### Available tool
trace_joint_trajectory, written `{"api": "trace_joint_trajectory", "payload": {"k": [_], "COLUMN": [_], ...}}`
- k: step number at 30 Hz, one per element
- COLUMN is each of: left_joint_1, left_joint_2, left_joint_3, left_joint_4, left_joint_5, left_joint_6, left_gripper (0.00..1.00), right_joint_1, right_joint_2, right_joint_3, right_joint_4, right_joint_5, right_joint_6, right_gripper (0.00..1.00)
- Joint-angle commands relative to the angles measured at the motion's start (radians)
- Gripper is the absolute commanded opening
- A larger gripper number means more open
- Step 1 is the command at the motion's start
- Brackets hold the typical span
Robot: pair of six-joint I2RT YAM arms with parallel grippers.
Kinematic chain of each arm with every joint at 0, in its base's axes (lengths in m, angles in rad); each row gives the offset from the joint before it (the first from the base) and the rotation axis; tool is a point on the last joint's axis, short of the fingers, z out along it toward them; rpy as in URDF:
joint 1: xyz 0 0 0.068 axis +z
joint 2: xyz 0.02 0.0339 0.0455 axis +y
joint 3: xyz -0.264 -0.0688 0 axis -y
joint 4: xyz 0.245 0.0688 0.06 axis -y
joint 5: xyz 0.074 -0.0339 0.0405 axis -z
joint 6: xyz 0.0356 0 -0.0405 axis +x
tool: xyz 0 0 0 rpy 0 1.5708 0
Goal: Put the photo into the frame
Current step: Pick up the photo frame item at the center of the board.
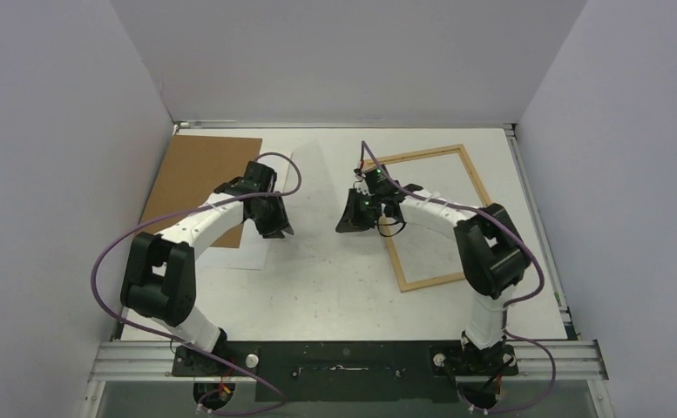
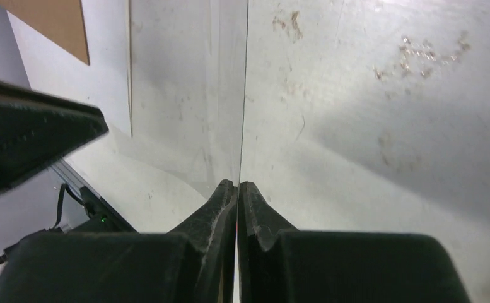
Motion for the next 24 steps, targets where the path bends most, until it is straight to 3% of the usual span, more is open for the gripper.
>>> {"api": "trace_joint_trajectory", "payload": {"k": [1,5,13,20,24], "left_joint_1": [0.036,0.086,0.145,0.134,0.079], "left_joint_2": [-0.090,-0.127,-0.110,0.031,0.124], "left_joint_3": [0.060,0.071,0.141,0.204,0.265], "left_joint_4": [-0.013,-0.009,0.002,0.022,0.023], "left_joint_5": [-0.036,-0.021,0.049,0.130,0.127], "left_joint_6": [0.032,0.027,0.067,0.093,0.099], "left_gripper": [0.30,0.40,0.69,0.74,0.74], "right_joint_1": [-0.016,-0.036,-0.132,-0.350,-0.451], "right_joint_2": [-0.205,-0.312,-0.387,-0.401,-0.431], "right_joint_3": [-0.001,0.047,0.155,0.177,0.179], "right_joint_4": [-0.239,-0.375,-0.578,-0.675,-0.626], "right_joint_5": [0.110,0.186,0.259,0.251,0.233], "right_joint_6": [-0.087,-0.107,-0.153,-0.299,-0.305], "right_gripper": [0.00,0.00,0.00,0.00,0.00]}}
